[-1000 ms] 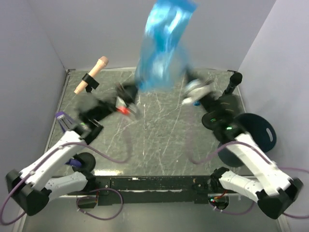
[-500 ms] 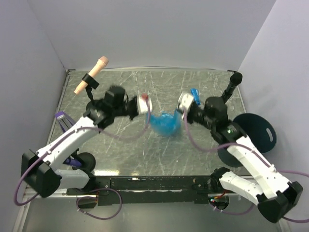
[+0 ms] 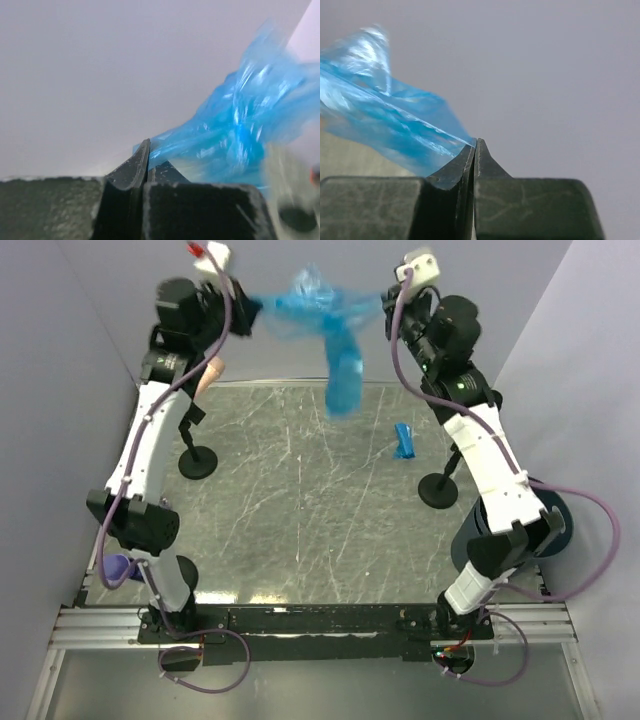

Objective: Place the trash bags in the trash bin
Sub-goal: Unfold the trash bag at the center of the board.

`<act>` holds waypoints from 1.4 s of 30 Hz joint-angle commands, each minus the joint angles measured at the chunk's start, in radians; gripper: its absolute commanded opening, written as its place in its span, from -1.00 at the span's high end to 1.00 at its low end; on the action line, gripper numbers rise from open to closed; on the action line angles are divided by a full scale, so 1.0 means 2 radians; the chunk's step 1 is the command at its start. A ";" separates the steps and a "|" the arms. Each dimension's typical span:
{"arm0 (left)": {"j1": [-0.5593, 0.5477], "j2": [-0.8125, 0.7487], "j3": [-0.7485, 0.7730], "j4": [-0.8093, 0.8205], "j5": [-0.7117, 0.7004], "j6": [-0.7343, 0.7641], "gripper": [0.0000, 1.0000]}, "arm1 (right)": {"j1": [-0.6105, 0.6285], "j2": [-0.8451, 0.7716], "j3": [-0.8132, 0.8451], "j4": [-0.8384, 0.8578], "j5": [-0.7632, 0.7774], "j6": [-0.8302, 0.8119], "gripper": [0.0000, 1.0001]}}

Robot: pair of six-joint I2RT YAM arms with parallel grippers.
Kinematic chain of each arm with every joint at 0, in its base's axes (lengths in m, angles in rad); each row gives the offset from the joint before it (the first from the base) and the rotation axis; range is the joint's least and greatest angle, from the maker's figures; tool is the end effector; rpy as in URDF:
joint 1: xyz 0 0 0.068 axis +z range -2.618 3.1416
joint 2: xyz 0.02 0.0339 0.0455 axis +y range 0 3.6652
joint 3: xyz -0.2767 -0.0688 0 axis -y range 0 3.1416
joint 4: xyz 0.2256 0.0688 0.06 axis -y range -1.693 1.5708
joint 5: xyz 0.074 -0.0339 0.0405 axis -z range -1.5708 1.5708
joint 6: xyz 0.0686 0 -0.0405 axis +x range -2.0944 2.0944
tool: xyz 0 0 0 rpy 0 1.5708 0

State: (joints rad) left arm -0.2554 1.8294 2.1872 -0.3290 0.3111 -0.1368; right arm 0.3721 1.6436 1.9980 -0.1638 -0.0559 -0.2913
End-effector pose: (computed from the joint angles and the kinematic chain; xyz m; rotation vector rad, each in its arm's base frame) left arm 0.4014 -0.1265 0.5202 0.3414 1.5317 -0.5490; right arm 0.3440 0.1384 0.5510 -0.4938 1.2900 0.1061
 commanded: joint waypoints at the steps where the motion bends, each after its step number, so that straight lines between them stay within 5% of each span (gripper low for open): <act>1: -0.023 -0.103 -0.002 0.316 -0.021 -0.001 0.99 | 0.077 -0.107 -0.039 0.255 -0.052 -0.135 1.00; 4: -0.109 -0.177 -0.140 0.445 -0.030 0.196 0.99 | 0.129 -0.167 -0.186 0.426 -0.076 -0.268 1.00; 7: -0.158 -0.256 -0.392 0.482 0.050 0.387 0.99 | 0.116 -0.180 -0.314 0.288 -0.037 -0.285 1.00; 9: -0.173 -0.280 -0.515 0.214 0.115 0.603 0.99 | 0.102 -0.131 -0.336 -0.027 -0.059 -0.327 1.00; 10: -0.176 -0.280 -0.551 0.025 0.120 0.734 0.99 | 0.101 -0.125 -0.353 -0.138 -0.098 -0.336 1.00; 11: -0.176 -0.286 -0.589 -0.049 0.112 0.787 0.99 | 0.091 -0.158 -0.412 -0.166 -0.172 -0.350 1.00; 14: -0.178 -0.341 -0.642 0.009 0.141 0.646 0.99 | 0.105 -0.348 -0.624 -0.061 -0.224 -0.389 1.00; 17: -0.178 -0.368 -0.664 0.073 0.148 0.556 0.99 | 0.137 -0.440 -0.696 -0.015 -0.192 -0.385 1.00; 22: -0.178 -0.326 -0.615 0.095 0.118 0.312 0.99 | 0.129 -0.360 -0.588 -0.036 -0.116 -0.161 1.00; 26: -0.171 -0.276 -0.547 0.086 0.019 0.102 0.99 | 0.108 -0.292 -0.511 -0.029 -0.076 -0.048 1.00; 30: -0.102 -0.196 -0.411 0.027 -0.002 0.021 0.99 | 0.053 -0.205 -0.420 -0.009 -0.024 -0.002 1.00; 37: -0.023 -0.044 -0.035 -0.011 -0.011 -0.037 0.99 | 0.012 -0.046 -0.066 -0.001 0.007 -0.058 1.00; 40: -0.023 -0.051 0.042 0.114 0.008 -0.070 0.99 | 0.043 -0.075 -0.017 0.111 -0.049 -0.102 1.00; 42: -0.032 -0.111 -0.041 0.315 0.009 -0.061 0.99 | 0.070 -0.126 -0.077 0.241 -0.099 -0.142 1.00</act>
State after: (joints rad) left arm -0.2775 1.8111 2.1460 -0.2626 0.2905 -0.1829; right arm 0.4129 1.5818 1.8690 -0.1143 -0.0906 -0.4393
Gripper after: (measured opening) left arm 0.012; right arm 0.004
